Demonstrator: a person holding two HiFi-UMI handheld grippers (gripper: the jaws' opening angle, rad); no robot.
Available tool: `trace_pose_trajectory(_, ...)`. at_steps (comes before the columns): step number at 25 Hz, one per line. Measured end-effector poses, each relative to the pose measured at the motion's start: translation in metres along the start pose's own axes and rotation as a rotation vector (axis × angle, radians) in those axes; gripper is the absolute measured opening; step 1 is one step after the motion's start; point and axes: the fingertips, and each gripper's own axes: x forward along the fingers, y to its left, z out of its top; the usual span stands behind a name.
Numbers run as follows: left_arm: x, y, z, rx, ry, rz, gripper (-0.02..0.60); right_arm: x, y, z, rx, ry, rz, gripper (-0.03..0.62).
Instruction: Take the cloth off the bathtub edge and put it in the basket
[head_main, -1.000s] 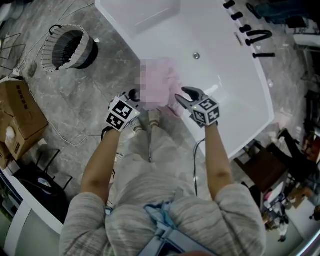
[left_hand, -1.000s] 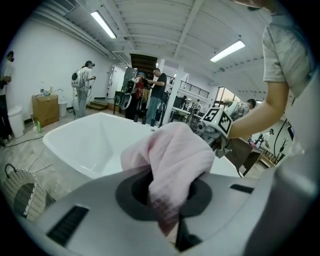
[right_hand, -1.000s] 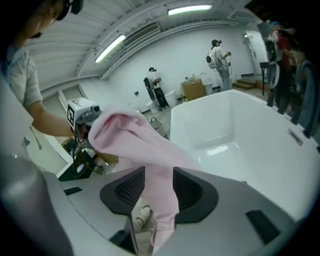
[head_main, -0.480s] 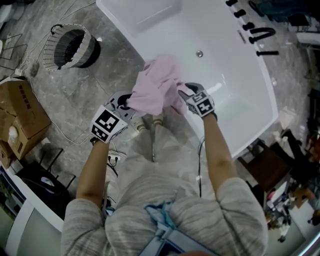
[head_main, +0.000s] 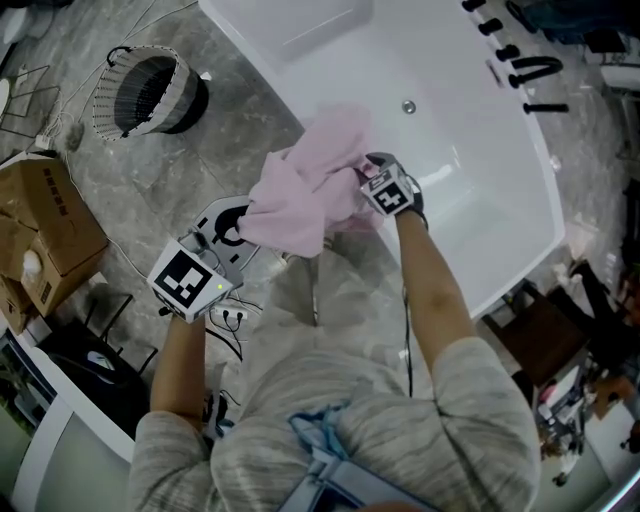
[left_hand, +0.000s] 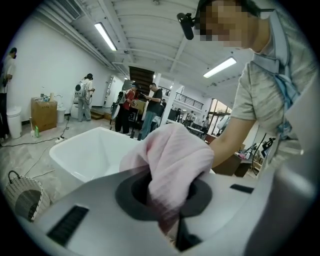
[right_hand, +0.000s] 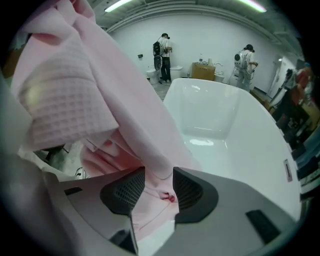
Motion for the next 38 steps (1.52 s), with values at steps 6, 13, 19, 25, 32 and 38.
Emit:
trace_pose_trajectory(6, -0.014, -0.012, 0.02, 0.025, -0.003, -0.051, 0.034, 0.01, -0.001, 0.015, -0.063, -0.009, -0.024, 0.149)
trace_pose_trajectory(13, -0.016, -0.025, 0.034, 0.121, 0.012, -0.134, 0.034, 0.029, 0.025, 0.031, -0.326, 0.021, 0.099, 0.149)
trace_pose_trajectory(19, -0.028, -0.02, 0.042, 0.12, -0.009, -0.118, 0.034, 0.026, 0.035, 0.05, -0.239, 0.031, 0.158, 0.036)
trace_pose_trajectory(25, -0.057, 0.003, 0.072, 0.034, -0.11, -0.023, 0.034, -0.005, 0.027, 0.085, 0.112, -0.137, 0.177, 0.023)
trace_pose_trajectory(32, -0.091, 0.028, 0.107, 0.117, -0.174, 0.071, 0.034, -0.065, -0.002, 0.143, 0.438, -0.378, 0.238, 0.021)
trace_pose_trajectory(38, -0.104, 0.047, 0.115, 0.114, -0.187, 0.137, 0.034, -0.103, -0.012, 0.185, 0.503, -0.483, 0.264, 0.02)
